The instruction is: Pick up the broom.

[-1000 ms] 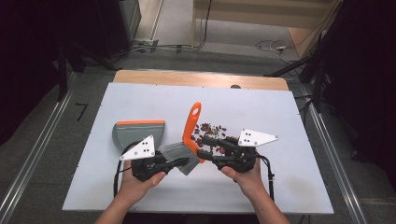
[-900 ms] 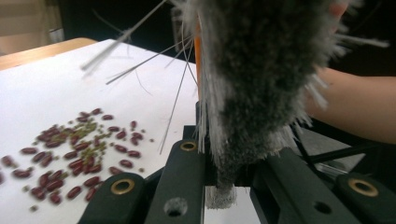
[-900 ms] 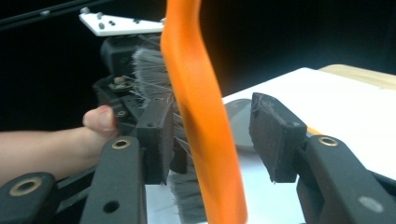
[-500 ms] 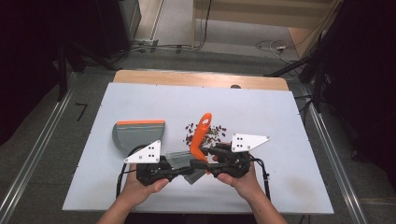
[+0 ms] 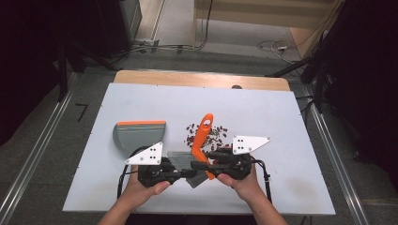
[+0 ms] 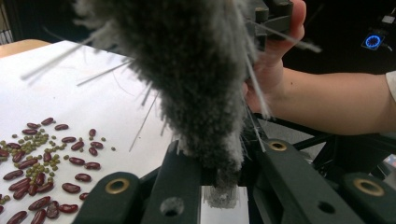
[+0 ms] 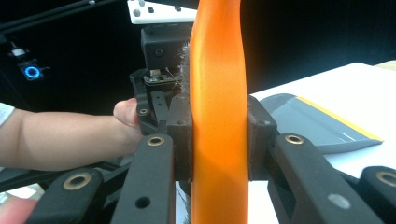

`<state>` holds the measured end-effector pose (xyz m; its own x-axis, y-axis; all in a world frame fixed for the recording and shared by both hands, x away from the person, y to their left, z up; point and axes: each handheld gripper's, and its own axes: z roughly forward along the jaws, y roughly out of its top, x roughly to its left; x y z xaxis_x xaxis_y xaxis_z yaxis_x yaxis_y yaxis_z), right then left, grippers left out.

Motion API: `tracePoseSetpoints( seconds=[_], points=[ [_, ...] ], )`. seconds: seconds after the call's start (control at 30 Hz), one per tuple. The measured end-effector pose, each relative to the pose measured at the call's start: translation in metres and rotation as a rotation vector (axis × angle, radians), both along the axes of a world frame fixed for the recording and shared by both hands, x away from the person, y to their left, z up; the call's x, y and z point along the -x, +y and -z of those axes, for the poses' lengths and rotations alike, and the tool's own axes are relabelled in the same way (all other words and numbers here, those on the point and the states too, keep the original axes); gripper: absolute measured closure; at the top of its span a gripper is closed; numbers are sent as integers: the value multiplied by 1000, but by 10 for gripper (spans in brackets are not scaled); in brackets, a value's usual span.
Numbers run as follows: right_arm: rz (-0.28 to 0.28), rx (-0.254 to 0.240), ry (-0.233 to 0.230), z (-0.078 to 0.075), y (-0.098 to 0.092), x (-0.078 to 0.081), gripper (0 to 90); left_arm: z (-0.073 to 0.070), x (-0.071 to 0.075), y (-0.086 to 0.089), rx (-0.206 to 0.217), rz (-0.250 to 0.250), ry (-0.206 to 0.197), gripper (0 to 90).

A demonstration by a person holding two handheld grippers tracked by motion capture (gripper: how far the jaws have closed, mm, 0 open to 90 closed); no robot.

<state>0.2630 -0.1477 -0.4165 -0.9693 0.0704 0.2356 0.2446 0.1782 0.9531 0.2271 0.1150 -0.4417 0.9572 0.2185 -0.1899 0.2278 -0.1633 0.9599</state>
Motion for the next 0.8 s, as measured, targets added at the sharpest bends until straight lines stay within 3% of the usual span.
tracePoseSetpoints(
  seconds=[0.13, 0.37, 0.53, 0.6, 0.8],
  points=[
    [36, 10, -4, -1, 1, 1, 684, 0, 1, 0, -2, -57, -4, 733],
    [105, 14, -2, -1, -5, -3, 685, 0, 1, 4, -18, -146, -13, 488],
    [150, 1, 4, -3, -14, -7, 685, 0, 0, 11, -22, -234, 6, 280],
    [175, -17, 20, -4, -17, -10, 685, 1, 1, 16, -24, -257, 9, 229],
    [252, 13, -10, -11, -24, -11, 685, 7, 1, 34, -10, -324, 50, 116]
  ],
)
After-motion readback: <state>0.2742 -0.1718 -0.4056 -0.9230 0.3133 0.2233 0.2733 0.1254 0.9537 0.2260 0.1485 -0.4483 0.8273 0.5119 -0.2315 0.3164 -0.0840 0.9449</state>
